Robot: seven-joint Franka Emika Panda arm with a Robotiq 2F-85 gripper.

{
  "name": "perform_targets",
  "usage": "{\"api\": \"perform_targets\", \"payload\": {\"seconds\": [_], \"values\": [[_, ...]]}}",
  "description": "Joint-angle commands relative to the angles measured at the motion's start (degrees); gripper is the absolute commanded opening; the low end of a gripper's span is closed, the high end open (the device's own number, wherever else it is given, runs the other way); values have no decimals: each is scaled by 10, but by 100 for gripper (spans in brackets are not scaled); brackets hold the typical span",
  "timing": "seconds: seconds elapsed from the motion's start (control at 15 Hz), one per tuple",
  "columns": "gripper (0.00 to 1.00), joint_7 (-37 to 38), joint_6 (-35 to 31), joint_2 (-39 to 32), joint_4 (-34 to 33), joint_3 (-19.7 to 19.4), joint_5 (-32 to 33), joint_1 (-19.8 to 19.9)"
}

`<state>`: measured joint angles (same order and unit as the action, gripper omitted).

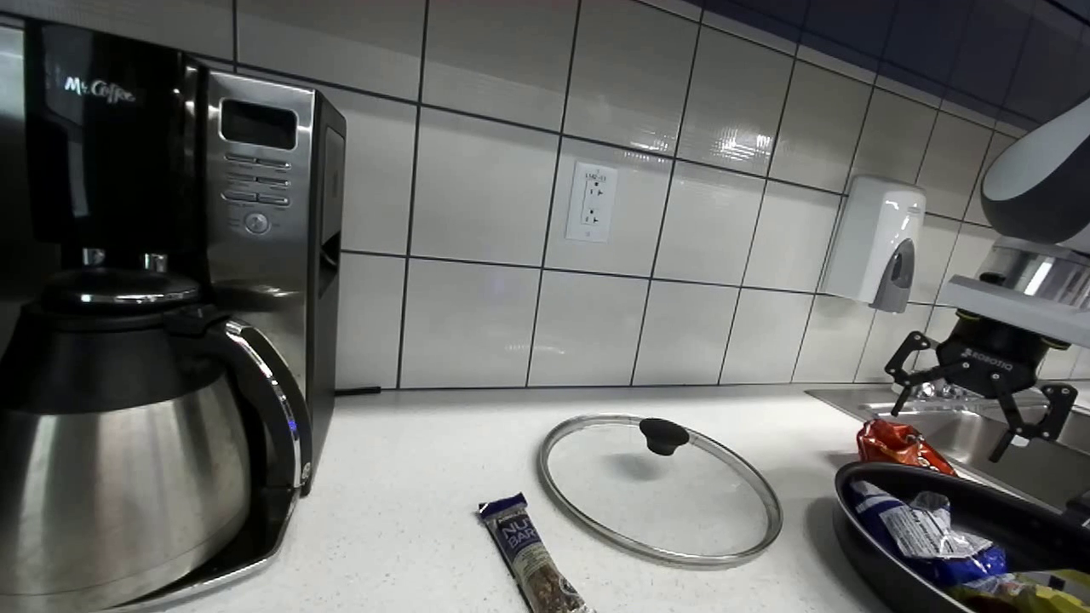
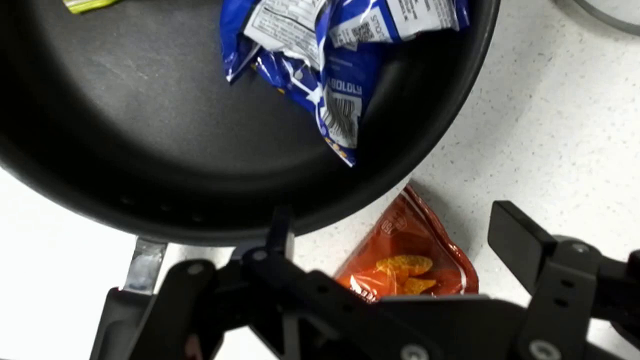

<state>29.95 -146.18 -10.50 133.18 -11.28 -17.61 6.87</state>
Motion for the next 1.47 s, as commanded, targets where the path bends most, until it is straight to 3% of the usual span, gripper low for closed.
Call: {"api": "perform_targets", "payload": {"seconds": [0.0, 0.73, 1.4], "values": [[100, -7, -13, -17, -25, -5, -15, 17], [100, -17, -106, -108, -90, 1, -65, 38], [100, -8, -124, -153, -113, 1, -82, 47]]}}
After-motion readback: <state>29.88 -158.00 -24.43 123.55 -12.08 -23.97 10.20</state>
